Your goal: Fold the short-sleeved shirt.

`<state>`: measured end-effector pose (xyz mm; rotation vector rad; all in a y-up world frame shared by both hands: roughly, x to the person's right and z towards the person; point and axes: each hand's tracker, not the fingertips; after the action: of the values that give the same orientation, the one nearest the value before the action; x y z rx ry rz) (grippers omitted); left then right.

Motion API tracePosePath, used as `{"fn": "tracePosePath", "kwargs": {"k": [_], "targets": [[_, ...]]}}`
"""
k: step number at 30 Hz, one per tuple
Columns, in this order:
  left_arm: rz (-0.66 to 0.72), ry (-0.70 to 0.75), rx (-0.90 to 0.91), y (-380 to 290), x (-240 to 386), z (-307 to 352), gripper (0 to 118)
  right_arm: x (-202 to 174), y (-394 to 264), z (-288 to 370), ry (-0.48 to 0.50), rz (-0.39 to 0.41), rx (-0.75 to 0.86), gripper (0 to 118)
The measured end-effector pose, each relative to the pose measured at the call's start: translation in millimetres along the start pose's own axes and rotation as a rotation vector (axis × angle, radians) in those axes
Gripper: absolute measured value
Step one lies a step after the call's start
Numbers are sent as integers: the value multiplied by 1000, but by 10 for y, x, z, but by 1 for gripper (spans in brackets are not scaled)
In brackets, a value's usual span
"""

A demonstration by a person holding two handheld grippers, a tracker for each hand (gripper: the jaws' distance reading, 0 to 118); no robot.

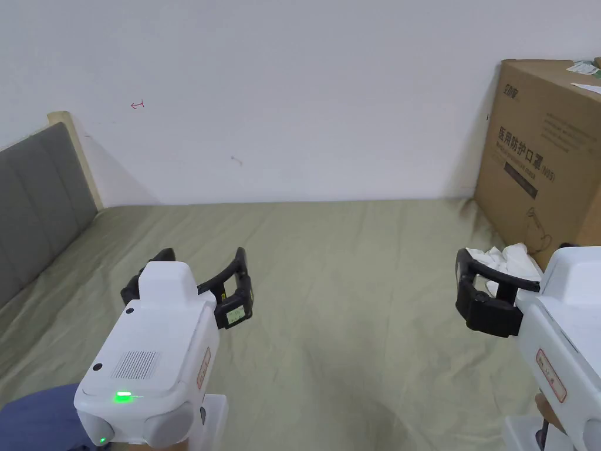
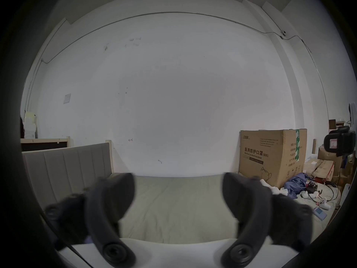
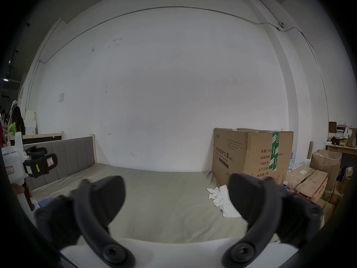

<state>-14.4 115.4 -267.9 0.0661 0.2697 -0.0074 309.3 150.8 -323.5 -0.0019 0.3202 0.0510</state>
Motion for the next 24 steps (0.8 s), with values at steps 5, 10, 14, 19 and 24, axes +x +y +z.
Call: {"fn": "tracePosePath", "kwargs": {"k": [5,10,14,19,24], "targets": [[-38,-6,-2,-20,45,10,118,-3,10,17,-6,-21,23,118],[-48,1,-6,-23,51,29,118,-3,26,6,-11,-16,22,118],[-46,4,-2,-21,42,39,118,-7,26,8,-13,-12,23,118],[-42,13,0,-9,30,44,118,-54,32,38,-16,-8,22,118],[-43,17,3,0,26,56,118,-78,44,44,-17,-4,21,118]]}}
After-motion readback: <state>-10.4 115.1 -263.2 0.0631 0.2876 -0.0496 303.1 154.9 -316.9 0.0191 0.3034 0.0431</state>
